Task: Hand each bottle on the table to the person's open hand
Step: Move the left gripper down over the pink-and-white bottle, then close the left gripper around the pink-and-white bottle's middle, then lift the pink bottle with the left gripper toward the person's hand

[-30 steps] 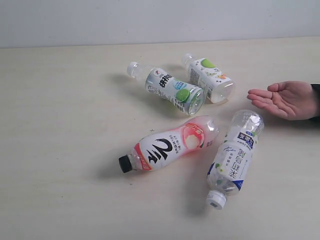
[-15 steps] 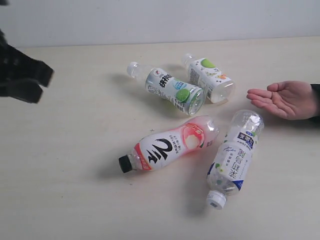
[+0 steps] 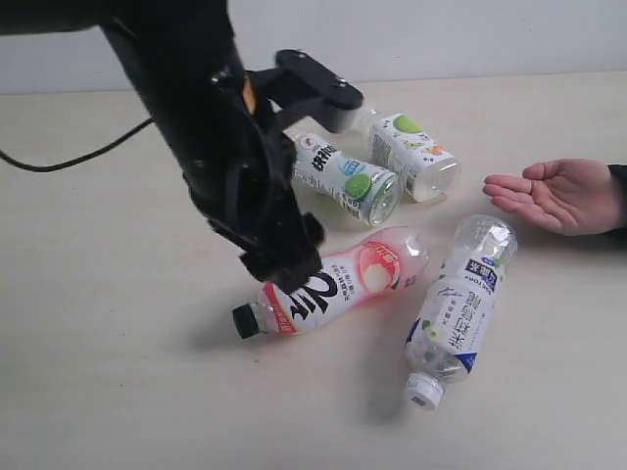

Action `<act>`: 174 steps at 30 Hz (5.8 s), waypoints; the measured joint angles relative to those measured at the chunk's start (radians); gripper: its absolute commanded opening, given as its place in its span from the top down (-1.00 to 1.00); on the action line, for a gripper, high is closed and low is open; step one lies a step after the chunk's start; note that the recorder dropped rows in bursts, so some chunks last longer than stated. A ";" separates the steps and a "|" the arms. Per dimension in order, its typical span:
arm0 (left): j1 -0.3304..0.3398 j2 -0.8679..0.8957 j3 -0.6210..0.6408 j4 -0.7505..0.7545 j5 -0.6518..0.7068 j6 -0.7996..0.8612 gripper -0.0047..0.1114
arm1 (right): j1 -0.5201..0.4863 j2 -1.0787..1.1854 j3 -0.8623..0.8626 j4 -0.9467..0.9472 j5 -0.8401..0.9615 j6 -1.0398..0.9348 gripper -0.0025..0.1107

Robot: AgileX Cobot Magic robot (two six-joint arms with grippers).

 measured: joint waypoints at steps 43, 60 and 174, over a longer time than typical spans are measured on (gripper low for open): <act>-0.047 0.314 -0.024 0.124 -0.286 0.034 -0.84 | 0.000 0.000 0.000 0.000 0.000 0.000 0.96; -0.047 0.314 -0.024 0.126 -0.231 0.016 -0.84 | 0.000 0.000 0.000 0.000 0.000 0.000 0.96; -0.052 0.732 -0.683 -1.001 -0.744 -0.239 0.92 | 0.000 0.000 0.000 0.000 0.000 0.000 0.96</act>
